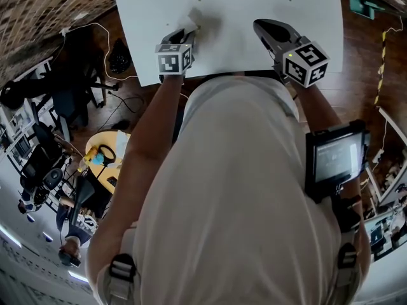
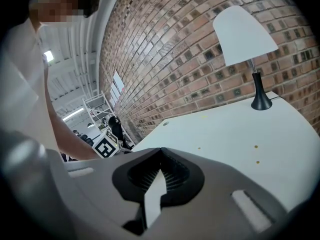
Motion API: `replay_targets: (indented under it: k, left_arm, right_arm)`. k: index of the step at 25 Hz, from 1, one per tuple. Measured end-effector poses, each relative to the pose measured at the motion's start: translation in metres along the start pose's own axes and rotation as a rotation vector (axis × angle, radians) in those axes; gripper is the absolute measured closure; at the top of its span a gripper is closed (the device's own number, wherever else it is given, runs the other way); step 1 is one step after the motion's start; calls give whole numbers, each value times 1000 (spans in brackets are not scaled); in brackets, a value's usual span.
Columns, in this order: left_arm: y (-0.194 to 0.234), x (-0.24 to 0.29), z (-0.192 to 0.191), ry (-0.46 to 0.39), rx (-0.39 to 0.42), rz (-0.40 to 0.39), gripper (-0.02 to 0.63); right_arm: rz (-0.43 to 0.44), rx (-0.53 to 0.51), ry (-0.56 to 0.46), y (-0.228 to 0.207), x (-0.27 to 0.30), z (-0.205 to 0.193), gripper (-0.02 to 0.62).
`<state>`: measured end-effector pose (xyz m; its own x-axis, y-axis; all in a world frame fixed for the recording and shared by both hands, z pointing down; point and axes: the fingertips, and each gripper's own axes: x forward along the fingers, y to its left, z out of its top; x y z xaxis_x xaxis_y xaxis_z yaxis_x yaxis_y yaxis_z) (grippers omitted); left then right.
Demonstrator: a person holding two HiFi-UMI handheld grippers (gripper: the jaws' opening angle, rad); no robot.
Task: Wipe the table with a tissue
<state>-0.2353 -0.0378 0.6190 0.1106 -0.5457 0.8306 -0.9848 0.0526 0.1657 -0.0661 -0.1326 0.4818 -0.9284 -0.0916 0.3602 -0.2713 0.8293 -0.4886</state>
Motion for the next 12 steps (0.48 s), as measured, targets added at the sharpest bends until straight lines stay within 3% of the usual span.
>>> replay_targets:
  k: [6,12]
  left_arm:
    - [-40,17,6,17,80,-70,525]
    - [-96,30,16,25,174,-200,525]
  right_arm:
    - [-15,7,-2,-1,-3,1,588]
    - [-37,18,-14,-6,-11,6,588]
